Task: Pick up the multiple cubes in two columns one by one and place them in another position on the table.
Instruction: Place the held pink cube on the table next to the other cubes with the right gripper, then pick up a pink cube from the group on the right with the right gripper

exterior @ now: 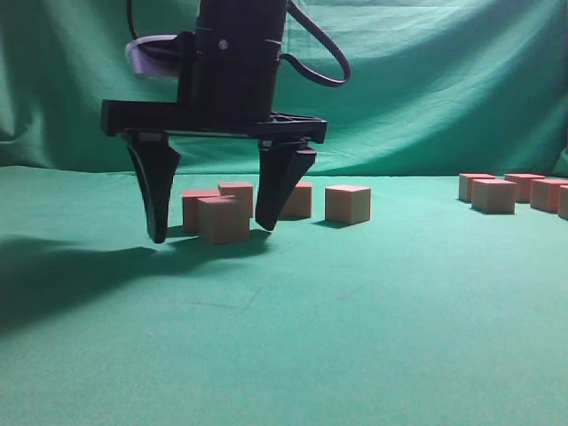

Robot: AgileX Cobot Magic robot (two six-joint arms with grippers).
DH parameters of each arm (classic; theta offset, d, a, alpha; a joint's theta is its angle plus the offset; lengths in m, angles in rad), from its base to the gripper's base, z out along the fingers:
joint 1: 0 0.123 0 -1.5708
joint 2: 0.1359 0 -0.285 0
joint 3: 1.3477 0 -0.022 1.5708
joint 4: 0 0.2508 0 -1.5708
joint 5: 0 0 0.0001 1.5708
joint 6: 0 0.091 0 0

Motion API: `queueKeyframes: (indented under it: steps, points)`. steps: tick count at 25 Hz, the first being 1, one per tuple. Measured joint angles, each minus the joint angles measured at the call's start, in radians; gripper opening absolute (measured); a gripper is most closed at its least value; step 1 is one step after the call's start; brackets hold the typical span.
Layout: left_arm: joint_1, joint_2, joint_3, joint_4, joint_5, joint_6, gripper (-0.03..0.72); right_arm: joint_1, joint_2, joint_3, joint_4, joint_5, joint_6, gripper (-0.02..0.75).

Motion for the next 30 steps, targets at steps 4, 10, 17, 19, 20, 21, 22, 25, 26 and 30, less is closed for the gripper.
queueKeyframes:
  steps: [4,10,17,19,20,21,22,25,26,30]
  points:
    - [0.0,0.0,0.0,0.0,0.0,0.0,0.0,0.0,0.0,-0.033,-0.013,0.072,-0.016,0.648]
    - [0.0,0.0,0.0,0.0,0.0,0.0,0.0,0.0,0.0,-0.224,-0.109,0.295,-0.018,0.629]
    - [0.0,0.0,0.0,0.0,0.0,0.0,0.0,-0.005,-0.086,-0.331,-0.252,0.327,-0.018,0.629]
    - [0.0,0.0,0.0,0.0,0.0,0.0,0.0,-0.029,-0.136,-0.331,-0.252,0.329,-0.018,0.629]
    - [0.0,0.0,0.0,0.0,0.0,0.0,0.0,-0.044,-0.16,-0.328,-0.244,0.329,-0.018,0.629]
    - [0.0,0.0,0.0,0.0,0.0,0.0,0.0,-0.068,-0.191,-0.324,-0.232,0.329,-0.018,0.629]
    - [0.0,0.0,0.0,0.0,0.0,0.0,0.0,-0.097,-0.224,-0.315,-0.225,0.331,-0.018,0.629]
    - [0.0,0.0,0.0,0.0,0.0,0.0,0.0,-0.196,-0.324,-0.252,-0.21,0.331,-0.009,0.629]
    - [0.0,0.0,0.0,0.0,0.0,0.0,0.0,-0.236,-0.357,-0.218,-0.21,0.333,-0.007,0.629]
    - [0.0,0.0,0.0,0.0,0.0,0.0,0.0,-0.394,-0.451,-0.059,-0.207,0.334,0.009,0.629]
